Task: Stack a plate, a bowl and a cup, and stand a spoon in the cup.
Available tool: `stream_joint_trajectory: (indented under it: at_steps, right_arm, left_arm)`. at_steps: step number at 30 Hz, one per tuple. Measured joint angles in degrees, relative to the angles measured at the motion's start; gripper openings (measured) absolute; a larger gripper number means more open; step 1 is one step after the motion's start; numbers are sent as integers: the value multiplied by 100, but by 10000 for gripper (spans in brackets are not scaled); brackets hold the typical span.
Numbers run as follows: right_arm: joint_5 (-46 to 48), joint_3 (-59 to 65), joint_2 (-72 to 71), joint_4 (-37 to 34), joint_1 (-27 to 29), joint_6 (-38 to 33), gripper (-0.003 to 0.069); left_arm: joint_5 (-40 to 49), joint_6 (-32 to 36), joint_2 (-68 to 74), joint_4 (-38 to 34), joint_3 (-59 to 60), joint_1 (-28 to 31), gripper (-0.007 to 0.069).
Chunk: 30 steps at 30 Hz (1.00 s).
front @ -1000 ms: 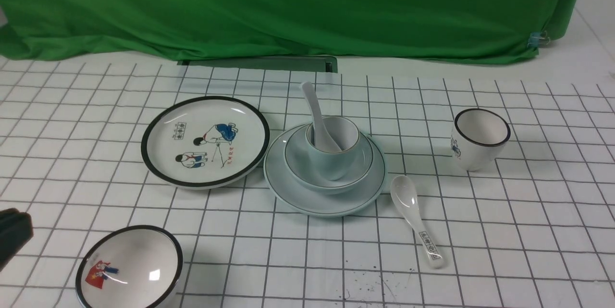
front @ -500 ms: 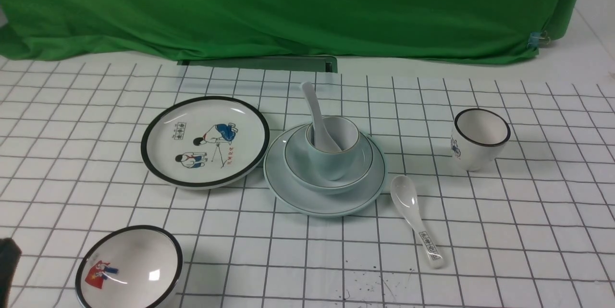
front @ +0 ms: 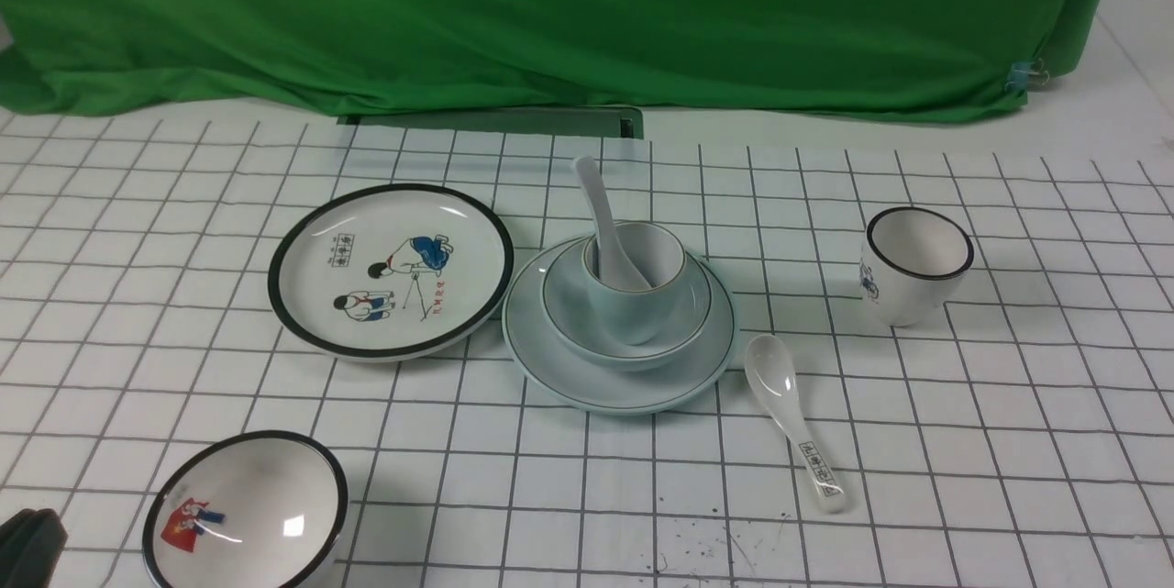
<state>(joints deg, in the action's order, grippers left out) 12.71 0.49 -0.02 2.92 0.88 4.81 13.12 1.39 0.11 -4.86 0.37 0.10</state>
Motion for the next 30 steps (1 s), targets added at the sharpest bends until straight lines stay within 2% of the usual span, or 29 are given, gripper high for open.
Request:
stream_joint_trajectory:
  at_steps: [30]
  right_arm:
    - [6,0,0,0,0,0,216]
  left_arm:
    - [0,0,0,69,0,45,-27]
